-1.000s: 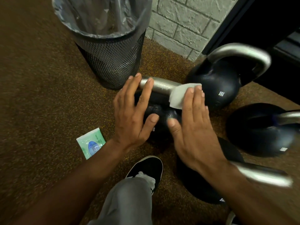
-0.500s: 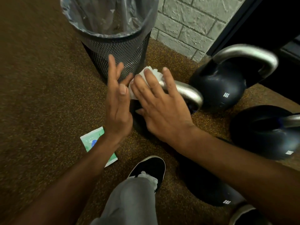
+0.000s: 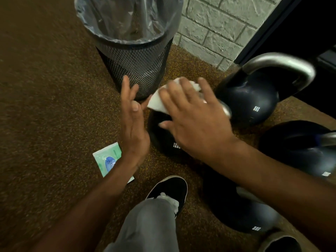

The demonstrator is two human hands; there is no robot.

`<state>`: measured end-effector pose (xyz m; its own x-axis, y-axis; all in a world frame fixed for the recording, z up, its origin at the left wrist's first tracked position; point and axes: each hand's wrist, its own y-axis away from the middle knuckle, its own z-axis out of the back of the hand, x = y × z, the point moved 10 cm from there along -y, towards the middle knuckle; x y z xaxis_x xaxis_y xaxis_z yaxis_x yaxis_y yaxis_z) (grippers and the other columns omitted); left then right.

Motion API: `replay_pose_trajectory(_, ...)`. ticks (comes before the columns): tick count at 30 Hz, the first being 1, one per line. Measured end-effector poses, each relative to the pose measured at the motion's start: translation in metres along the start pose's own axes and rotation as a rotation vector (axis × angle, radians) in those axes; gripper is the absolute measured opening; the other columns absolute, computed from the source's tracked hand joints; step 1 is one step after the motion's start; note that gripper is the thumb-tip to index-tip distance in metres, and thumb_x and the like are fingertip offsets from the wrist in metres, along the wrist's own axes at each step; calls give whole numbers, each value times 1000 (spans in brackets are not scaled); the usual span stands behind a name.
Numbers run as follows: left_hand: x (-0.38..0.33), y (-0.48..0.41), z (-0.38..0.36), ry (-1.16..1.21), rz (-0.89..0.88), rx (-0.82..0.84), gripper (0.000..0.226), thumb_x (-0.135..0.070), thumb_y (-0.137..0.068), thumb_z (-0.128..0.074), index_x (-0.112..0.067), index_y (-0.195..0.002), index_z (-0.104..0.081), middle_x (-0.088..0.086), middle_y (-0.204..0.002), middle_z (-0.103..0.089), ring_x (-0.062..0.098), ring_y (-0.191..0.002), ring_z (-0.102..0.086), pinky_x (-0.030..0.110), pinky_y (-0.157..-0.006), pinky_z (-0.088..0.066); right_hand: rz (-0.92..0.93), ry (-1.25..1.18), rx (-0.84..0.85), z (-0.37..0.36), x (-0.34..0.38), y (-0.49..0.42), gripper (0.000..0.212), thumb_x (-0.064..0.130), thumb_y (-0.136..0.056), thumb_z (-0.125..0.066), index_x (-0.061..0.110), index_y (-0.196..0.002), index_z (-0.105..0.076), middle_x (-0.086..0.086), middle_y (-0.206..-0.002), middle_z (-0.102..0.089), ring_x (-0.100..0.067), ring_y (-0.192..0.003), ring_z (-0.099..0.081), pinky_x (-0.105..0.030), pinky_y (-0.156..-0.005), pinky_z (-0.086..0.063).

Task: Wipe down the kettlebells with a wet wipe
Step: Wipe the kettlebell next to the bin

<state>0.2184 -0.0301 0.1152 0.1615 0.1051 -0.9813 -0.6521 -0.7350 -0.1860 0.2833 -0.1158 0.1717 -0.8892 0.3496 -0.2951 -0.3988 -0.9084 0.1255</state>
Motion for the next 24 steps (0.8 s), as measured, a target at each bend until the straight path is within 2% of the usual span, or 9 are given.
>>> replay_pose_trajectory(2, 2, -2, 5, 8, 36, -36, 63, -31, -105, -16, -6, -161, -9, 0, -160, -25, -9, -137, -42, 22, -107, -44, 125, 180, 47, -4, 23, -15, 77, 57, -101, -33, 4, -156, -21, -17, -159, -28, -39, -149, -24, -62, -119, -16)
replay_pose_trajectory(4, 4, -4, 9, 14, 68, -74, 57, -29, -108, -13, -9, -162, -11, -10, -154, -31, -14, -130, -47, 23, -106, -46, 201, 363, 78, -11, 39, -24, 77, 56, -102, -30, -1, -154, -25, -20, -153, -33, -40, -145, -27, -63, -117, -18)
replay_pose_trajectory(7, 6, -5, 14, 27, 113, -119, 66, -42, -102, -18, -13, -162, -16, -15, -144, -37, -17, -121, -53, 25, -104, -49, 197, 440, 133, -10, 41, -35, 71, 53, -104, -26, -1, -147, -38, -20, -138, -47, -39, -133, -41, -61, -117, -19)
replay_pose_trajectory(10, 4, -4, 10, -55, 62, -42, 70, -52, -102, -19, -16, -161, -23, -7, -155, -40, -2, -135, -50, 35, -111, -45, 71, 143, 54, 4, 17, -29, 64, 56, -102, -31, 7, -143, -43, -14, -134, -54, -34, -124, -51, -55, -113, -24)
replay_pose_trajectory(12, -11, -2, -4, -301, -107, 88, 69, -56, -106, -17, -15, -158, -32, 2, -162, -36, 13, -148, -38, 52, -116, -37, -55, -102, -39, 10, -12, -8, 65, 57, -101, -34, 11, -145, -41, -11, -135, -55, -32, -120, -55, -50, -107, -31)
replay_pose_trajectory(14, -26, 5, -27, -567, -310, 226, 68, -55, -107, -13, -14, -155, -40, 9, -162, -38, 23, -150, -34, 61, -114, -33, -163, -195, -62, 3, -34, 21, 69, 58, -100, -30, 11, -150, -34, -10, -141, -50, -31, -124, -51, -47, -106, -35)
replay_pose_trajectory(16, -32, 11, -45, -692, -391, 291, 68, -55, -106, -13, -17, -154, -43, 13, -162, -36, 29, -150, -33, 62, -113, -31, -243, -257, -30, -14, -46, 47, 72, 57, -101, -26, 9, -154, -27, -13, -151, -41, -32, -136, -43, -46, -114, -32)
replay_pose_trajectory(20, -33, 15, -57, -836, -410, 286, 68, -58, -104, -17, -20, -154, -42, 18, -162, -33, 33, -150, -31, 60, -117, -27, -372, -440, -37, -36, -60, 76, 68, 47, -105, -33, 10, -159, -16, -15, -161, -28, -30, -147, -33, -46, -123, -23)
replay_pose_trajectory(24, -34, 11, -57, -831, -398, 287, 68, -59, -104, -19, -20, -152, -46, 18, -160, -36, 33, -146, -36, 59, -113, -32, -515, -762, -44, -53, -65, 88, 70, 37, -104, -44, 19, -161, -6, -4, -165, -20, -27, -143, -37, -46, -114, -37)
